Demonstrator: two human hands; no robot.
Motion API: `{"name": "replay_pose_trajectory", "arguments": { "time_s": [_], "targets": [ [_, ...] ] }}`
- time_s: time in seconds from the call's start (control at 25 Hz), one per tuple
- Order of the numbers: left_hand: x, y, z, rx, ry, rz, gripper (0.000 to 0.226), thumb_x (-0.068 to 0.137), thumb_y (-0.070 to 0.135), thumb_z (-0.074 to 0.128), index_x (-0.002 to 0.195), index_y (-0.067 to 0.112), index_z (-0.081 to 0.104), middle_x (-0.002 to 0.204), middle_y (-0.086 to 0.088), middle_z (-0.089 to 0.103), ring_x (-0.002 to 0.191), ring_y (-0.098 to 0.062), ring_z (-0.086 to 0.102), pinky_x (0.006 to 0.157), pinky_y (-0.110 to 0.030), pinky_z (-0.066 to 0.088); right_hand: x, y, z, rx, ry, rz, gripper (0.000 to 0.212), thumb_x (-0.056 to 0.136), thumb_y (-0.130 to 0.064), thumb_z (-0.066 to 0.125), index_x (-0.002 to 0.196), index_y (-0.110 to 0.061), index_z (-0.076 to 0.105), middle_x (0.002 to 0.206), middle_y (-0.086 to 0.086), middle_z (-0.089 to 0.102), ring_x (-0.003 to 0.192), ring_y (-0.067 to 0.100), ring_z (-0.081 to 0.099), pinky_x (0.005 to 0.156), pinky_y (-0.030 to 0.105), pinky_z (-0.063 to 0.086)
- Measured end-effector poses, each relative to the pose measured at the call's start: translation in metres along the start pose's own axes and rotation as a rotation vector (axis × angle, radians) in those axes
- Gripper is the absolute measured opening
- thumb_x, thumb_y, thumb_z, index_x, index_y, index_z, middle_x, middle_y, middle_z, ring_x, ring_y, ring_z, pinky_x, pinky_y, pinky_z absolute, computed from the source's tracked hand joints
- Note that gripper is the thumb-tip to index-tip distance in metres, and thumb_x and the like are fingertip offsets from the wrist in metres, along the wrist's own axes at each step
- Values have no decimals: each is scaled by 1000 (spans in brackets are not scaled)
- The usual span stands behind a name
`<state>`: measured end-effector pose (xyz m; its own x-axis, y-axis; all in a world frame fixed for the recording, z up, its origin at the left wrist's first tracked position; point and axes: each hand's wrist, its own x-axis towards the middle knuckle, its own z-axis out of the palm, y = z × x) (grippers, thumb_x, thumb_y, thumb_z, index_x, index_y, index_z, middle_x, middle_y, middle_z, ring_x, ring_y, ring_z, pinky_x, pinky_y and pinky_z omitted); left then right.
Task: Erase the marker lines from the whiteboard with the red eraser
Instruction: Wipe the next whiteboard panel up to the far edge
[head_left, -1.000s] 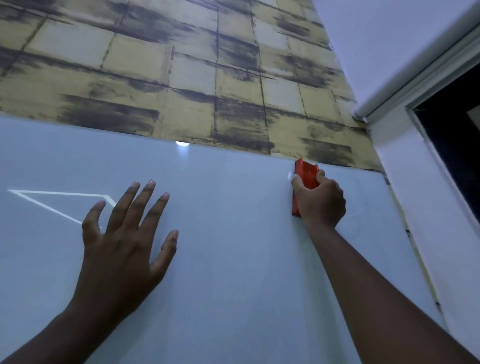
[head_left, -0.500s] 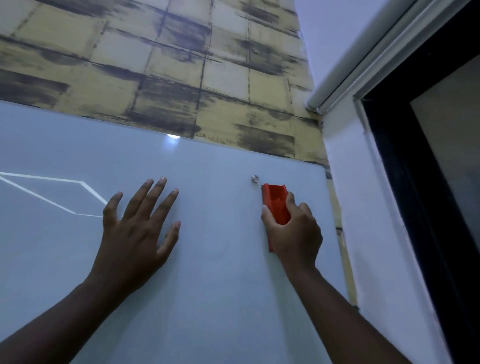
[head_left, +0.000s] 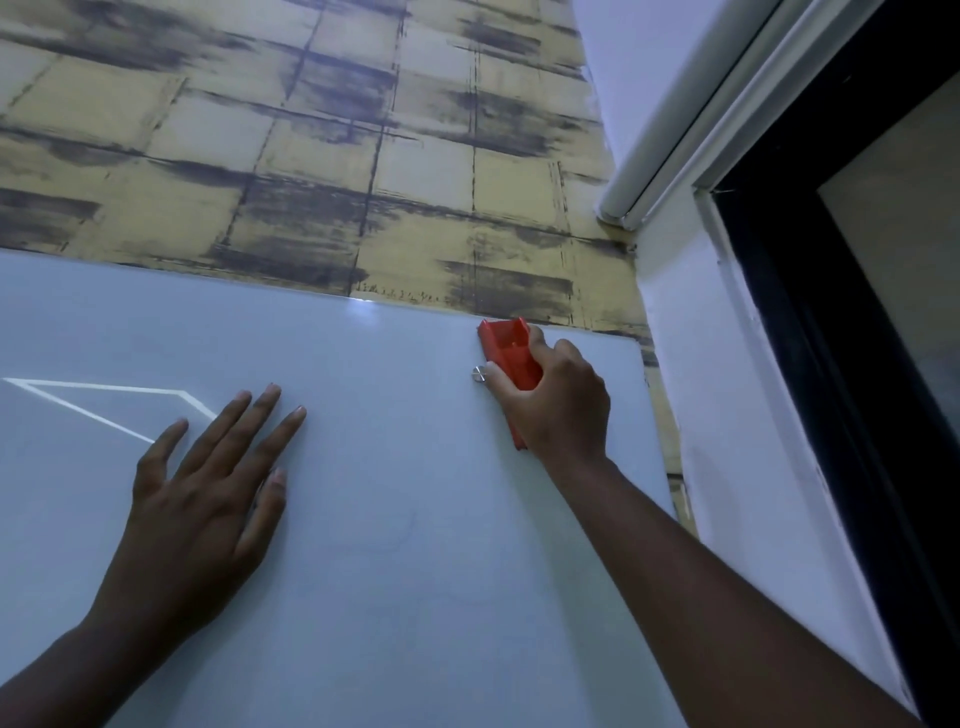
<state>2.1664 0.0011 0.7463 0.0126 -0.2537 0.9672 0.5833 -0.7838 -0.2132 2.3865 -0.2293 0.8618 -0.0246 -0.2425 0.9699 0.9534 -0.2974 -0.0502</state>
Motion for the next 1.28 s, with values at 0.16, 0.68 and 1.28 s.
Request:
{"name": "replay_pose_trajectory", "arguments": {
  "time_s": [0.16,0.68,1.28],
  "targets": [
    [2,4,-2,-39,-3,-28,60,106,42,29,163,28,43,173,4,34,159,-15,31,123,-57,26,-1,43,-19,-125,58,135,65,89,-61,61,141,-22,57,98,6,62,87,27,64,68,30,41],
    [-38,-97,-8,-150,-51,-70,63,108,49,26,161,22,45,176,1,26,163,-28,23,122,-74,26,-152,74,-65,-224,116,431,65,91,-51,67,142,-12,59,87,9,62,77,31,64,69,32,43],
    [-51,-68,-35,-87,-19,-63,61,107,37,30,165,20,38,175,-3,28,162,-22,26,130,-52,15,-176,-177,26,-95,-39,-98,70,88,-60,52,140,-14,59,91,1,57,71,19,59,53,28,50]
  ]
}}
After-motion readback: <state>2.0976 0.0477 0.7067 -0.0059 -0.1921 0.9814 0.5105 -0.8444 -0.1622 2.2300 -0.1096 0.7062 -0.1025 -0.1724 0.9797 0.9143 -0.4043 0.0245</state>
